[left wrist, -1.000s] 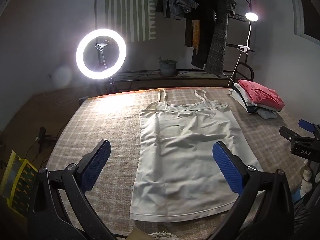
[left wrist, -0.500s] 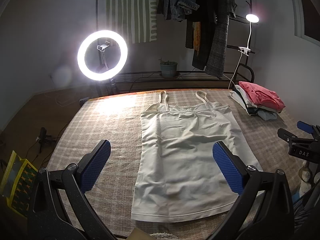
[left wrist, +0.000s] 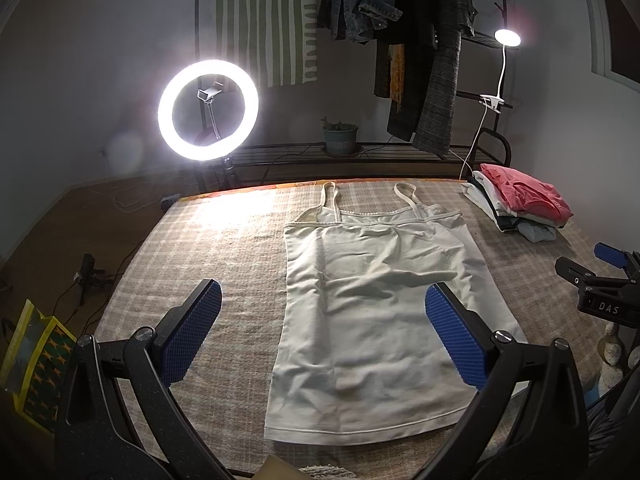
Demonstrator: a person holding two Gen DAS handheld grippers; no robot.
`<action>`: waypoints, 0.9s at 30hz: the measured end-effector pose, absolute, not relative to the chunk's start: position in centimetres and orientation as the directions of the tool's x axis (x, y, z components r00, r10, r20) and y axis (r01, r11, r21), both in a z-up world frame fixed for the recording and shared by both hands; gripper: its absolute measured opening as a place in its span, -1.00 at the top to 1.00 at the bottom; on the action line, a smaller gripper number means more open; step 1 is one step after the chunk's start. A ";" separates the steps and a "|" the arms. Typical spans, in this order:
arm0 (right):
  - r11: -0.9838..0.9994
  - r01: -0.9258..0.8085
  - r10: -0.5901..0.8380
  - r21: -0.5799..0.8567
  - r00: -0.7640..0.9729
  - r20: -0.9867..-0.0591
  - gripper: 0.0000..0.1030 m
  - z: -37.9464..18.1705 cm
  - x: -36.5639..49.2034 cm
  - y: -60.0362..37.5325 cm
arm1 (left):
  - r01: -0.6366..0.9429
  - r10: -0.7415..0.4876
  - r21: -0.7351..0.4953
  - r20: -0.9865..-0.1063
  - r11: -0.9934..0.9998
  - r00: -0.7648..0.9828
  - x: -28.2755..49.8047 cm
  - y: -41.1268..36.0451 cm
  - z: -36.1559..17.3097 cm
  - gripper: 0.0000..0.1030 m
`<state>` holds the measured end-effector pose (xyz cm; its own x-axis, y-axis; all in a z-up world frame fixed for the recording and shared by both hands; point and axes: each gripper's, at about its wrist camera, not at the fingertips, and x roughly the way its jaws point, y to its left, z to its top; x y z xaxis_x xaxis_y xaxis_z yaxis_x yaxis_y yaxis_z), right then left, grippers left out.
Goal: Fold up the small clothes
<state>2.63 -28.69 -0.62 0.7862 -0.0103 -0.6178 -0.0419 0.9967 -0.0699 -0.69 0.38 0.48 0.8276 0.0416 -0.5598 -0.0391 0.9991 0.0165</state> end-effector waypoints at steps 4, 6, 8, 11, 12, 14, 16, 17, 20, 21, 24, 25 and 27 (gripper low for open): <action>0.997 -0.043 -0.011 -0.072 0.786 -0.618 -0.99 -0.6 2.6 -28.6 | -0.038 0.040 0.015 -0.560 0.999 0.827 -0.7 0.5 0.5 -1.00; 0.997 -0.043 -0.010 -0.071 0.786 -0.618 -0.99 -0.6 2.6 -28.6 | -0.039 0.041 0.016 -0.561 0.999 0.827 -0.6 0.4 0.5 -1.00; 0.997 -0.042 -0.011 -0.071 0.786 -0.618 -0.99 -0.6 2.7 -28.7 | -0.039 0.041 0.016 -0.560 0.999 0.827 -0.7 0.5 0.5 -1.00; 0.997 -0.043 -0.009 -0.070 0.786 -0.618 -0.99 -0.7 2.7 -28.6 | -0.038 0.040 0.015 -0.560 0.999 0.827 -0.6 0.5 0.5 -1.00; 0.997 -0.043 -0.009 -0.069 0.786 -0.618 -0.99 -0.7 2.7 -28.6 | -0.039 0.041 0.016 -0.560 0.999 0.828 -0.6 0.5 0.5 -1.00; 0.997 -0.043 -0.009 -0.070 0.786 -0.619 -0.99 -0.7 2.7 -28.7 | -0.039 0.042 0.017 -0.560 0.999 0.827 -0.7 0.5 0.5 -1.00; 0.996 -0.048 -0.008 -0.073 0.785 -0.620 -0.99 -0.7 2.8 -28.1 | -0.038 0.040 0.016 -0.561 0.999 0.827 -0.7 0.5 0.5 -1.00; 0.996 -0.049 -0.007 -0.073 0.784 -0.620 -0.99 -0.8 2.8 -27.9 | -0.038 0.041 0.016 -0.561 0.999 0.827 -0.7 0.5 0.5 -1.00; 0.996 -0.048 -0.007 -0.073 0.785 -0.620 -0.99 -0.7 2.8 -28.0 | -0.038 0.040 0.015 -0.561 0.999 0.827 -0.7 0.5 0.5 -1.00; 0.996 -0.049 -0.007 -0.072 0.785 -0.620 -0.99 -0.7 2.8 -27.9 | -0.038 0.040 0.014 -0.561 0.999 0.827 -0.7 0.5 0.5 -1.00; 0.996 -0.049 -0.006 -0.072 0.785 -0.620 -0.99 -0.8 2.8 -27.9 | -0.039 0.041 0.015 -0.559 0.999 0.828 -0.7 0.5 0.5 -1.00; 0.996 -0.049 -0.006 -0.072 0.785 -0.620 -0.99 -0.8 2.8 -27.9 | -0.038 0.040 0.015 -0.560 0.999 0.828 -0.7 0.6 0.5 -1.00; 0.996 -0.049 -0.007 -0.072 0.784 -0.620 -0.99 -0.8 2.8 -27.8 | -0.038 0.039 0.014 -0.561 0.999 0.827 -0.7 0.5 0.5 -1.00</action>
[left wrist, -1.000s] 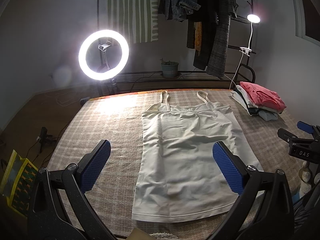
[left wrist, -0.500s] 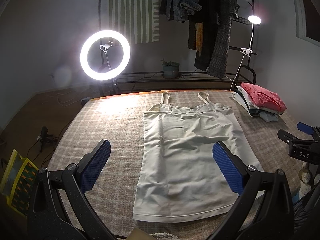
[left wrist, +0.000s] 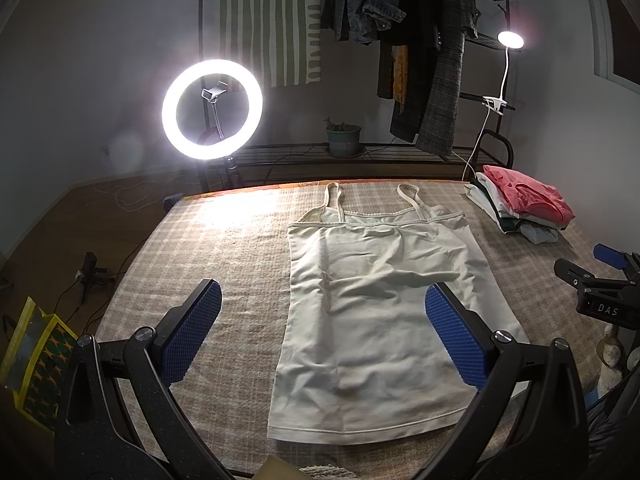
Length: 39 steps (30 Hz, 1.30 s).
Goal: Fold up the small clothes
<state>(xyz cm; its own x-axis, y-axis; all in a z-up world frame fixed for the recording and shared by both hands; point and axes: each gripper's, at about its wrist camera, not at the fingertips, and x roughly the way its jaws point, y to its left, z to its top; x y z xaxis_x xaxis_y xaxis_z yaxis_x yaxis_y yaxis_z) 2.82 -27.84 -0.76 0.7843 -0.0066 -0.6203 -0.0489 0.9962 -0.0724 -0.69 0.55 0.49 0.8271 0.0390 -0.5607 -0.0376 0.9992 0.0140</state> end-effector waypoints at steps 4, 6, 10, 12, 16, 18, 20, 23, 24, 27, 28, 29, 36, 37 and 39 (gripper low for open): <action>0.996 -0.051 -0.004 -0.071 0.784 -0.621 -0.99 -0.7 2.9 -27.5 | -0.039 0.041 0.015 -0.561 0.999 0.827 -0.7 0.6 0.5 -1.00; 0.996 -0.050 -0.005 -0.071 0.784 -0.621 -0.99 -0.7 2.9 -27.6 | -0.040 0.041 0.014 -0.561 0.999 0.827 -0.7 0.6 0.5 -1.00; 0.996 -0.053 -0.002 -0.069 0.784 -0.621 -0.99 -0.7 2.9 -27.2 | -0.039 0.040 0.014 -0.562 0.999 0.826 -0.7 0.7 0.5 -1.00; 0.996 -0.056 0.001 -0.069 0.784 -0.620 -0.99 -0.8 3.0 -26.8 | -0.040 0.041 0.014 -0.563 0.999 0.825 -0.8 1.1 0.4 -1.00; 0.996 -0.065 0.012 -0.063 0.785 -0.619 -0.99 -0.7 3.1 -26.7 | -0.046 0.045 0.013 -0.565 0.999 0.824 -1.1 2.0 0.0 -1.00; 0.996 -0.070 0.017 -0.061 0.786 -0.618 -0.99 -0.6 3.2 -26.6 | -0.050 0.049 0.013 -0.568 0.999 0.821 -1.1 2.3 -0.1 -1.00; 0.996 -0.075 0.024 -0.057 0.786 -0.618 -0.99 -0.7 3.2 -26.4 | -0.056 0.054 0.014 -0.571 0.998 0.819 -1.2 2.5 -0.3 -1.00; 0.995 -0.086 0.035 -0.053 0.787 -0.616 -0.99 -0.7 3.4 -26.1 | -0.067 0.066 0.019 -0.575 0.998 0.815 -1.1 2.7 -0.4 -1.00; 0.995 -0.090 0.039 -0.051 0.787 -0.616 -0.99 -0.7 3.4 -25.9 | -0.070 0.069 0.020 -0.577 0.997 0.814 -1.1 2.8 -0.5 -1.00; 0.993 -0.104 0.053 -0.048 0.786 -0.616 -0.99 -0.8 3.6 -25.4 | -0.081 0.075 0.017 -0.586 0.997 0.807 -1.0 3.3 -0.8 -1.00; 0.993 -0.111 0.059 -0.047 0.785 -0.616 -0.99 -0.7 3.7 -25.1 | -0.086 0.077 0.013 -0.590 0.996 0.804 -0.9 3.7 -1.0 -1.00; 0.992 -0.116 0.064 -0.045 0.784 -0.617 -0.99 -0.7 3.9 -24.9 | -0.090 0.076 0.006 -0.595 0.996 0.800 -0.8 4.0 -1.2 -1.00; 0.982 -0.187 0.125 -0.027 0.750 -0.649 -0.97 -0.7 6.4 -22.5 | -0.101 -0.020 -0.151 -0.646 0.983 0.763 -1.0 7.8 -4.7 -0.78; 0.977 -0.209 0.140 -0.028 0.739 -0.659 -0.90 -0.7 6.9 -21.9 | -0.111 -0.030 -0.170 -0.663 0.979 0.748 -1.0 8.3 -5.5 -0.73; 0.967 -0.253 0.167 -0.031 0.722 -0.671 -0.82 -0.8 7.9 -20.8 | -0.134 -0.045 -0.197 -0.706 0.971 0.707 -0.9 9.1 -7.1 -0.45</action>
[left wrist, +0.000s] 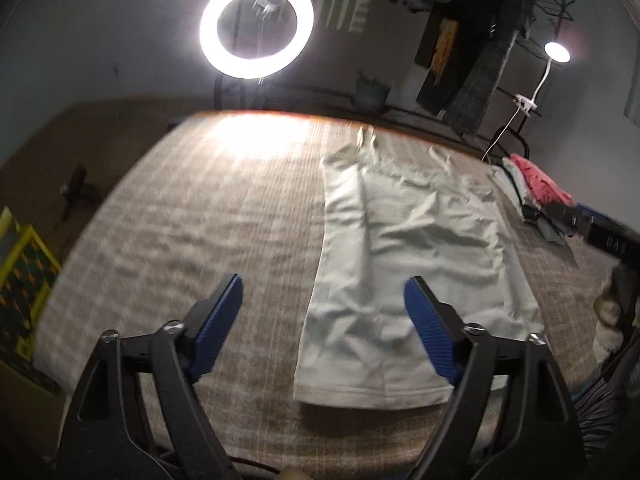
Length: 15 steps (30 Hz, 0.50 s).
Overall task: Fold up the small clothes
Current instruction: 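Grasp the camisole's side edge with the left tool while the right tool grasps it near the strap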
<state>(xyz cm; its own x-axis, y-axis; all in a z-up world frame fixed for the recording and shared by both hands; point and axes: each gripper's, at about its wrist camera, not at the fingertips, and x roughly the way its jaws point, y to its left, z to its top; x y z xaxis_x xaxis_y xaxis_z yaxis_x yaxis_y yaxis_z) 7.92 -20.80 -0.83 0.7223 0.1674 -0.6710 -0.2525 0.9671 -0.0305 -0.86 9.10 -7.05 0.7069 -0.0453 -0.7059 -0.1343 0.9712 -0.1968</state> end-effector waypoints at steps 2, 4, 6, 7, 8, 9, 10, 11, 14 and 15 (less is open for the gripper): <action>0.955 -0.294 0.193 -0.032 0.703 -0.685 -0.75 -1.0 9.5 -19.4 | -0.157 -0.076 -0.236 -0.748 0.959 0.659 -0.7 9.8 -8.9 -0.29; 0.938 -0.346 0.246 0.000 0.669 -0.701 -0.64 -1.2 11.2 -18.0 | -0.176 -0.111 -0.275 -0.778 0.945 0.619 -0.8 10.4 -10.5 -0.21; 0.913 -0.405 0.313 0.051 0.612 -0.726 -0.57 -1.5 13.0 -16.4 | -0.193 -0.144 -0.308 -0.801 0.932 0.582 -0.9 10.5 -12.0 -0.21; 0.900 -0.431 0.337 0.071 0.583 -0.739 -0.51 -1.7 13.9 -15.4 | -0.199 -0.154 -0.319 -0.805 0.927 0.572 -0.9 10.7 -12.5 -0.21; 0.890 -0.450 0.351 0.079 0.563 -0.748 -0.48 -1.8 14.5 -14.5 | -0.205 -0.166 -0.331 -0.810 0.921 0.562 -1.0 10.7 -13.0 -0.21; 0.877 -0.474 0.365 0.082 0.544 -0.755 -0.46 -1.9 15.2 -13.4 | -0.209 -0.174 -0.338 -0.815 0.918 0.553 -1.0 10.7 -13.5 -0.21; 0.866 -0.494 0.375 0.081 0.532 -0.759 -0.45 -1.9 16.0 -12.2 | -0.214 -0.179 -0.342 -0.819 0.915 0.545 -1.0 10.7 -13.8 -0.21; 0.859 -0.506 0.381 0.081 0.525 -0.761 -0.45 -2.0 16.6 -11.4 | -0.219 -0.183 -0.347 -0.821 0.912 0.540 -1.0 10.8 -14.0 -0.21; 0.840 -0.531 0.412 0.112 0.490 -0.768 -0.45 -2.5 18.9 -8.7 | -0.243 -0.189 -0.359 -0.830 0.901 0.525 -0.9 11.1 -14.7 -0.21; 0.836 -0.533 0.420 0.128 0.473 -0.774 -0.45 -2.9 19.9 -7.8 | -0.254 -0.189 -0.362 -0.832 0.897 0.521 -0.8 11.2 -14.9 -0.21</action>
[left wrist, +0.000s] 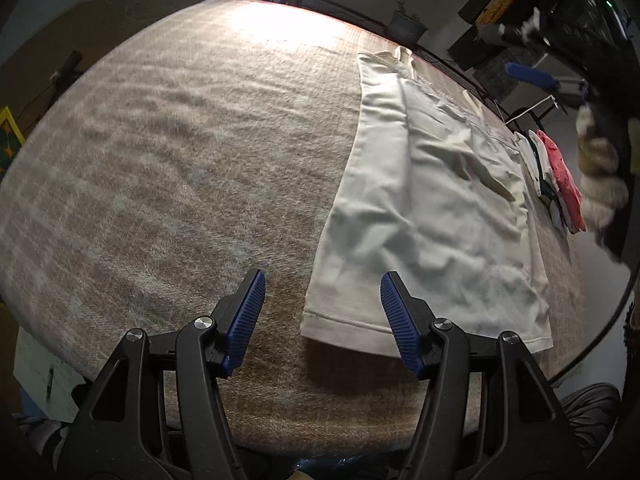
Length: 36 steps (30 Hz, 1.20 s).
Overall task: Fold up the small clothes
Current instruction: 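Grasp the camisole's side edge with the left tool while the right tool grasps it near the strap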
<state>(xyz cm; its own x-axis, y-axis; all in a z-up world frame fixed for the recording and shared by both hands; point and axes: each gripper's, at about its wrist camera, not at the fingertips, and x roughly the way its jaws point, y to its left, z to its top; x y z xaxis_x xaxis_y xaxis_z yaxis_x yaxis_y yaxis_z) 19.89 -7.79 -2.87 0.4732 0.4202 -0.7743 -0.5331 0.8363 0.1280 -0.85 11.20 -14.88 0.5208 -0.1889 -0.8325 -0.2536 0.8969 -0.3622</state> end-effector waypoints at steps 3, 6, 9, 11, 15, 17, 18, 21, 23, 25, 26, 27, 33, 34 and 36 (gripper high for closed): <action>0.837 -0.529 0.415 0.142 0.444 -0.794 -0.39 -3.8 22.1 -5.5 | -0.267 -0.191 -0.370 -0.834 0.890 0.518 -0.6 11.5 -15.3 -0.14; 0.840 -0.520 0.400 0.154 0.402 -0.824 -0.30 -5.3 24.5 -3.2 | -0.283 -0.199 -0.381 -0.838 0.880 0.508 -0.4 11.9 -15.8 -0.03; 0.845 -0.505 0.391 0.176 0.359 -0.848 -0.26 -7.1 26.5 -1.2 | -0.288 -0.214 -0.393 -0.841 0.873 0.497 -0.2 12.0 -16.3 0.05; 0.849 -0.499 0.377 0.173 0.345 -0.859 -0.21 -8.3 27.7 0.0 | -0.286 -0.213 -0.390 -0.842 0.875 0.495 -0.1 12.0 -16.5 0.08; 0.851 -0.498 0.349 0.167 0.299 -0.888 -0.12 -10.6 29.4 2.3 | -0.278 -0.213 -0.387 -0.841 0.879 0.497 0.2 11.9 -16.6 0.38; 0.853 -0.503 0.315 0.138 0.286 -0.905 -0.08 -12.0 30.1 3.5 | -0.278 -0.210 -0.383 -0.842 0.881 0.496 0.3 12.0 -16.7 0.46; 0.856 -0.502 0.297 0.123 0.283 -0.912 -0.05 -12.6 30.3 3.9 | -0.276 -0.206 -0.377 -0.844 0.884 0.496 0.3 12.0 -16.7 0.59; 0.863 -0.499 0.253 0.085 0.281 -0.926 0.01 -13.8 31.1 4.6 | -0.259 -0.212 -0.373 -0.846 0.891 0.489 0.7 11.7 -16.9 0.88; 0.870 -0.488 0.224 0.063 0.279 -0.934 0.02 -14.6 31.7 4.9 | -0.248 -0.227 -0.384 -0.842 0.889 0.490 1.0 11.6 -16.9 0.93; 0.878 -0.475 0.203 0.053 0.270 -0.941 0.06 -15.2 32.4 4.9 | -0.240 -0.242 -0.399 -0.835 0.885 0.493 1.0 11.5 -16.8 0.98; 0.880 -0.472 0.197 0.051 0.265 -0.944 0.08 -15.4 32.6 4.9 | -0.237 -0.247 -0.404 -0.832 0.883 0.497 1.0 11.5 -16.8 0.98; 0.882 -0.469 0.190 0.049 0.260 -0.947 0.12 -15.6 32.9 5.0 | -0.237 -0.248 -0.406 -0.830 0.883 0.500 1.0 11.6 -16.7 0.98; 0.880 -0.474 0.134 -0.011 0.270 -0.954 0.26 -16.3 33.1 5.7 | -0.268 -0.221 -0.405 -0.823 0.874 0.523 0.1 12.5 -16.3 0.86; 0.879 -0.477 0.123 -0.025 0.277 -0.953 0.34 -16.3 32.9 5.8 | -0.273 -0.221 -0.402 -0.830 0.874 0.512 0.2 12.5 -16.6 0.66; 0.874 -0.483 0.109 -0.046 0.288 -0.951 0.42 -16.2 32.7 5.9 | -0.277 -0.214 -0.394 -0.834 0.876 0.509 0.4 12.3 -17.0 0.59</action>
